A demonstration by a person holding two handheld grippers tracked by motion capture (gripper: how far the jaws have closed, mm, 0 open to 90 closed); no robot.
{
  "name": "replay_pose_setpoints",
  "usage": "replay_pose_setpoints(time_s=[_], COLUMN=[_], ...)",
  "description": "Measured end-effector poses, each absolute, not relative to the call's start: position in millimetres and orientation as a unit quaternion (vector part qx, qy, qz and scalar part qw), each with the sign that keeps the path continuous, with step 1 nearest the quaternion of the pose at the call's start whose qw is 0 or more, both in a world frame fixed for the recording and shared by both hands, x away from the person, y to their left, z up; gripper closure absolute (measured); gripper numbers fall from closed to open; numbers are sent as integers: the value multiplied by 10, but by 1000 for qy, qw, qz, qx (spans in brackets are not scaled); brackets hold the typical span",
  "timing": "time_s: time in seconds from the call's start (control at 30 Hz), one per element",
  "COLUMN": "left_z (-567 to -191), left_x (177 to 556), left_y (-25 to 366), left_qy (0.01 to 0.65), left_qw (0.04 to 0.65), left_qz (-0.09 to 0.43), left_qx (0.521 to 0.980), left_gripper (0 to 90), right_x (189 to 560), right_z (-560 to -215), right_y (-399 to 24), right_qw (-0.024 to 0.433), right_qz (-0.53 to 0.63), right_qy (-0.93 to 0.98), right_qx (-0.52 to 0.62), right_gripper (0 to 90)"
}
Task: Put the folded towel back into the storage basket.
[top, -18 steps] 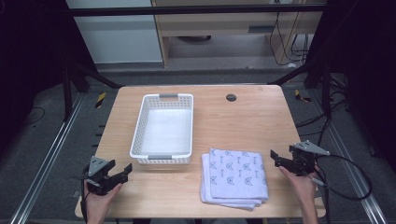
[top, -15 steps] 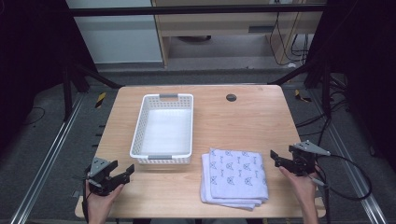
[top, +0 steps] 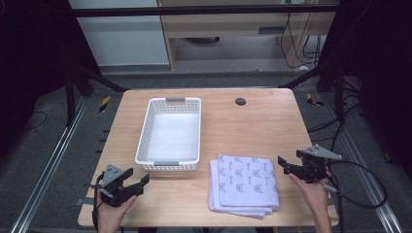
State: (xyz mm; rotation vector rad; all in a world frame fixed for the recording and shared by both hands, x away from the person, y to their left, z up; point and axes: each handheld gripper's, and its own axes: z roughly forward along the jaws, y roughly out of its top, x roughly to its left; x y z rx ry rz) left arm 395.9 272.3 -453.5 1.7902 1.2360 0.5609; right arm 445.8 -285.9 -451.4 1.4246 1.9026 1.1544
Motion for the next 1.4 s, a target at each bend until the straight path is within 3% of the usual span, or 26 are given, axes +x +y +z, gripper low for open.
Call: replay_pose_setpoints(time_s=[1.4], left_z=[-4301], left_x=[3930], left_y=[1839], left_qy=[415], left_qw=[443], left_qz=[189], left_qx=[772], left_gripper=[279], right_x=[4518], right_z=[-4123], right_y=[-2538], right_qw=[227], right_qz=[446], right_qy=[717], right_qx=[484], right_gripper=[195])
